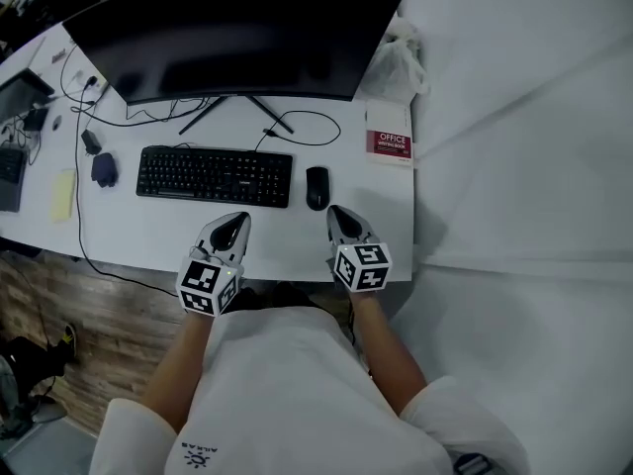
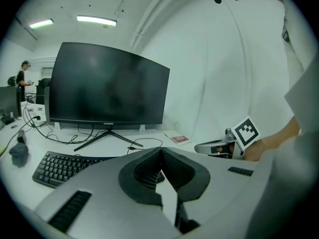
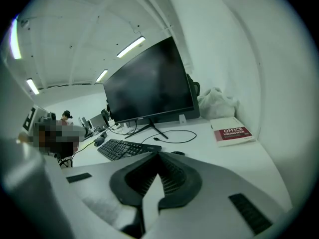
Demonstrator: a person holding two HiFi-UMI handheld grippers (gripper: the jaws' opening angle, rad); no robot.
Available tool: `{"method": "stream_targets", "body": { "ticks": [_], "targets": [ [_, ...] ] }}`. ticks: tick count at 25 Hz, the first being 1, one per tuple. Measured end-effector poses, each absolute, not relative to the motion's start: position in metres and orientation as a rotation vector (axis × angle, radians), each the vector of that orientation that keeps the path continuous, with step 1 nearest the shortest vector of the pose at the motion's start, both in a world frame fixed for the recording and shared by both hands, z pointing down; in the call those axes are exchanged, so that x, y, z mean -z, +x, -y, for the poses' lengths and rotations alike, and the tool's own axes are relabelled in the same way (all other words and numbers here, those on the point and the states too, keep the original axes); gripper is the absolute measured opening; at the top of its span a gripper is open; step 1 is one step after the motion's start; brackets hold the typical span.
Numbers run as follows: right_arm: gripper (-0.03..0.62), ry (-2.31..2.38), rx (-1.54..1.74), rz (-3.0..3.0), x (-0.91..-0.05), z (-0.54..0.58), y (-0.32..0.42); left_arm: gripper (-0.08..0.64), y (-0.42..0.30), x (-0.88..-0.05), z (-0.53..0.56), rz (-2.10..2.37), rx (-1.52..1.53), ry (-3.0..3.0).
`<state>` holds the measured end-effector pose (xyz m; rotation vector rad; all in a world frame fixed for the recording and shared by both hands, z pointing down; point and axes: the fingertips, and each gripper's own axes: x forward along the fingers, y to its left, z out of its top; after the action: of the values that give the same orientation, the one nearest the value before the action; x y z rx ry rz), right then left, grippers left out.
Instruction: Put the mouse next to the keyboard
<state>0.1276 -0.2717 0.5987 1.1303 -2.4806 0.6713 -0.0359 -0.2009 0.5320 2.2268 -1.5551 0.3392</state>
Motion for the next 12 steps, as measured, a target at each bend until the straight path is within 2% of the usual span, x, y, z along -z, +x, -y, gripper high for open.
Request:
{"method": "stream_targets", "body": {
  "ticks": [12],
  "targets": [
    [0.018,1.292,-0.624,2.511,-0.555,0.208,0.115,0.006,-0.063,-0.503,0.149,1.496,-0.266,2.340]
  ]
}}
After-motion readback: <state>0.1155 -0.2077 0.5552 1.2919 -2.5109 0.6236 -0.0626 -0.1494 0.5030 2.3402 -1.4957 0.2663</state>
